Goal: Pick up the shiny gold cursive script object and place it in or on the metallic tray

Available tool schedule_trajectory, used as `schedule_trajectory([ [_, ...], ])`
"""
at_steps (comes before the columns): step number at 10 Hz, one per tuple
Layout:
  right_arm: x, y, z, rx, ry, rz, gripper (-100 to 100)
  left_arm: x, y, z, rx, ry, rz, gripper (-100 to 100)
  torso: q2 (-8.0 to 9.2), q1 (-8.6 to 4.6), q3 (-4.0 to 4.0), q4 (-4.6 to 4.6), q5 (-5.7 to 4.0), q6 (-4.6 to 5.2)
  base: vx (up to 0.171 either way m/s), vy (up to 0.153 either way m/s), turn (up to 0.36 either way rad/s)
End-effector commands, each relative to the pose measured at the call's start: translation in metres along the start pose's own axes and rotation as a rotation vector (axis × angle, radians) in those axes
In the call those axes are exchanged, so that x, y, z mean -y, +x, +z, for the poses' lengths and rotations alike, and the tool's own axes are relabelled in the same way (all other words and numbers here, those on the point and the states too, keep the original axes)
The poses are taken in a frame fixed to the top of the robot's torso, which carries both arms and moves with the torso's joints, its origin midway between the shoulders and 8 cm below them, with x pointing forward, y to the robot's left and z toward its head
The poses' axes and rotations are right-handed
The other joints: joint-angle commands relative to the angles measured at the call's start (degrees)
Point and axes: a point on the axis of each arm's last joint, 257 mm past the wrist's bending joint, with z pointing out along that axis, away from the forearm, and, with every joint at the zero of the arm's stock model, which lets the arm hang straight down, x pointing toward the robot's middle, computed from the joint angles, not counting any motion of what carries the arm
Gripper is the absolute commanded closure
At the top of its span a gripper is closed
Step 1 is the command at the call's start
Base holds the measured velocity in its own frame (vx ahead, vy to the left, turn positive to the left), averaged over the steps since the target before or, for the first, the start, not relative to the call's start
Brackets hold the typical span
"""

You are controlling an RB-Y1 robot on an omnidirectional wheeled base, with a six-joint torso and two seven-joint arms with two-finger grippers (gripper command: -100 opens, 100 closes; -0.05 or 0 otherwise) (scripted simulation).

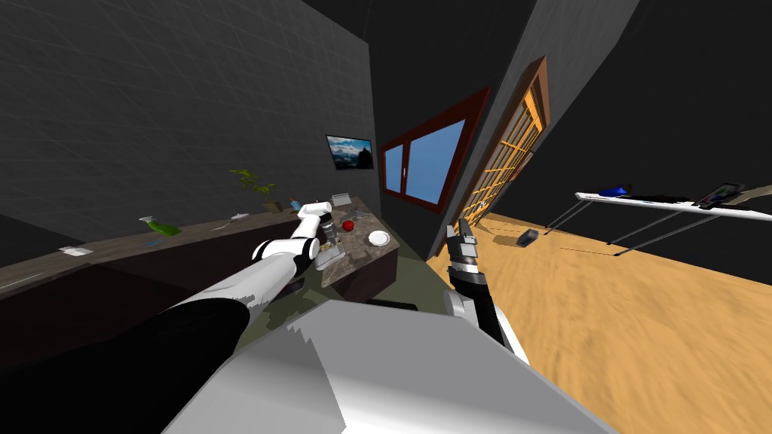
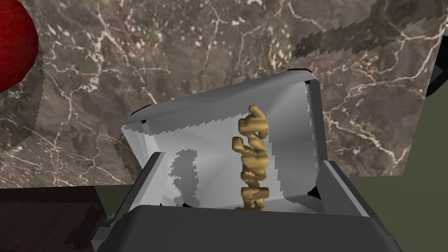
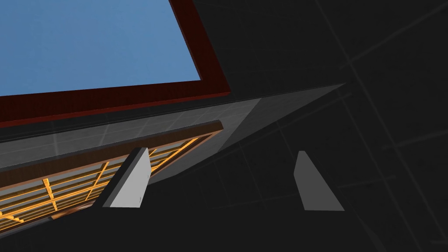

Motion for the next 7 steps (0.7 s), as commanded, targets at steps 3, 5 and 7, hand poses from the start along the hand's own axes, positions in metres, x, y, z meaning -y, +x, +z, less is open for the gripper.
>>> schedule_trajectory([
  [3, 0.000, 0.000, 0.000, 0.000, 0.000, 0.000, 0, 0.000, -0.003, -0.029, 0.003, 0.001, -0.001, -100, 0.00, -0.01, 0.00, 0.00, 0.00, 0.00, 0.001, -0.014, -0.012],
  [5, 0.000, 0.000, 0.000, 0.000, 0.000, 0.000, 0, 0.000, -0.004, -0.041, 0.003, 0.002, -0.002, -100, 0.00, -0.02, 0.00, 0.00, 0.00, 0.00, 0.001, -0.012, -0.014],
  [7, 0.000, 0.000, 0.000, 0.000, 0.000, 0.000, 0, -0.001, -0.003, -0.036, 0.003, 0.002, -0.001, 0, 0.00, 0.02, 0.00, -0.01, 0.01, -0.01, 0.000, 0.000, 0.000],
])
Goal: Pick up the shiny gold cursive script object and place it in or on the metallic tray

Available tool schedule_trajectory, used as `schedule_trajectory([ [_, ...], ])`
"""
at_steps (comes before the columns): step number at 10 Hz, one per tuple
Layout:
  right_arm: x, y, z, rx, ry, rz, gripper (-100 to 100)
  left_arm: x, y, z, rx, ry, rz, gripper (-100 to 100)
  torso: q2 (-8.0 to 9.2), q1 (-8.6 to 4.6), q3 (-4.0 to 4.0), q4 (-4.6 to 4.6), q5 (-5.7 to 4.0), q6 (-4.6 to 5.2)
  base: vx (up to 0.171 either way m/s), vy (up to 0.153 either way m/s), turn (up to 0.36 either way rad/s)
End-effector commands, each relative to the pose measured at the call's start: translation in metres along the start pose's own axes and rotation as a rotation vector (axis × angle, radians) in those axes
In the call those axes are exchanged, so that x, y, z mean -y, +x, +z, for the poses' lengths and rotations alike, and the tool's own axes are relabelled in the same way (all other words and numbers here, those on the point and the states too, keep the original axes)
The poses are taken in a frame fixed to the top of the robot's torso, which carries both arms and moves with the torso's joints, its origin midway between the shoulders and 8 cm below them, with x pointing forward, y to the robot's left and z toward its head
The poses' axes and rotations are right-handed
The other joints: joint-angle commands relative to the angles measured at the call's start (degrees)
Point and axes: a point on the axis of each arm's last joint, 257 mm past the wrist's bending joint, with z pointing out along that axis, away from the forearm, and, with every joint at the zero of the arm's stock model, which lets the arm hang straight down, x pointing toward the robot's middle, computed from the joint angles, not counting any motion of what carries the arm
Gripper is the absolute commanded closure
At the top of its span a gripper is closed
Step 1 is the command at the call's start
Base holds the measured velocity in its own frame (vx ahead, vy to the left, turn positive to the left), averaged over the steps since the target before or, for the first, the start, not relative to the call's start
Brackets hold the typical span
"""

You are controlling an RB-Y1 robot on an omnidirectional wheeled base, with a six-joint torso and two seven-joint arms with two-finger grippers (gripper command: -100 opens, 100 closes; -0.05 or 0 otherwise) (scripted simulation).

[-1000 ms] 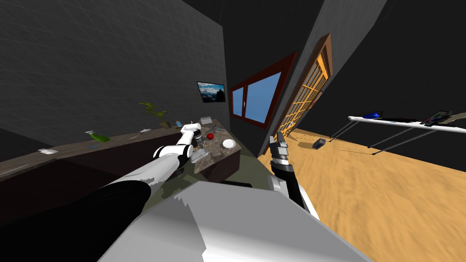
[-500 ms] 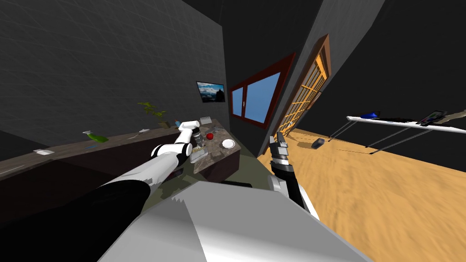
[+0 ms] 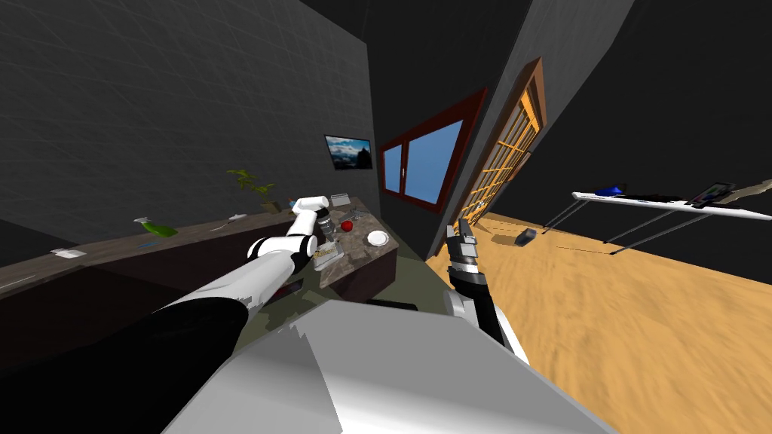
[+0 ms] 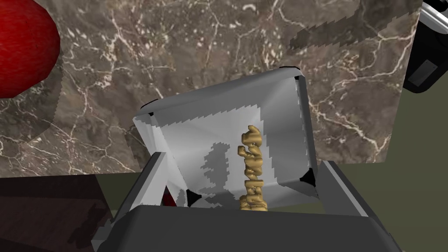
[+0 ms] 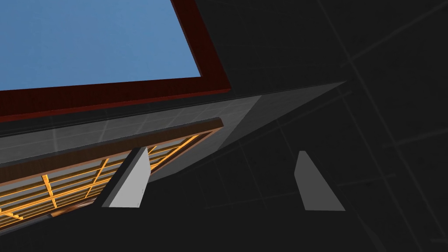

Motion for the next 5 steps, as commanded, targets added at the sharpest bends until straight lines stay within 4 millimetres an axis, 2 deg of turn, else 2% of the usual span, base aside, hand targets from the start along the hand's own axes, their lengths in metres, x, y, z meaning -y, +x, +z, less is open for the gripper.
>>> schedule_trajectory([
  [1, 0.0000, 0.0000, 0.0000, 0.000, 0.000, 0.000, 0, 0.0000, 0.0000, 0.0000, 0.000, 0.000, 0.000, 0, 0.00, 0.00, 0.00, 0.00, 0.00, 0.00, 0.000, 0.000, 0.000],
  [5, 0.0000, 0.0000, 0.0000, 0.000, 0.000, 0.000, 0, 0.0000, 0.0000, 0.0000, 0.000, 0.000, 0.000, 0, 0.00, 0.01, 0.00, 0.00, 0.00, 0.00, 0.000, 0.000, 0.000],
])
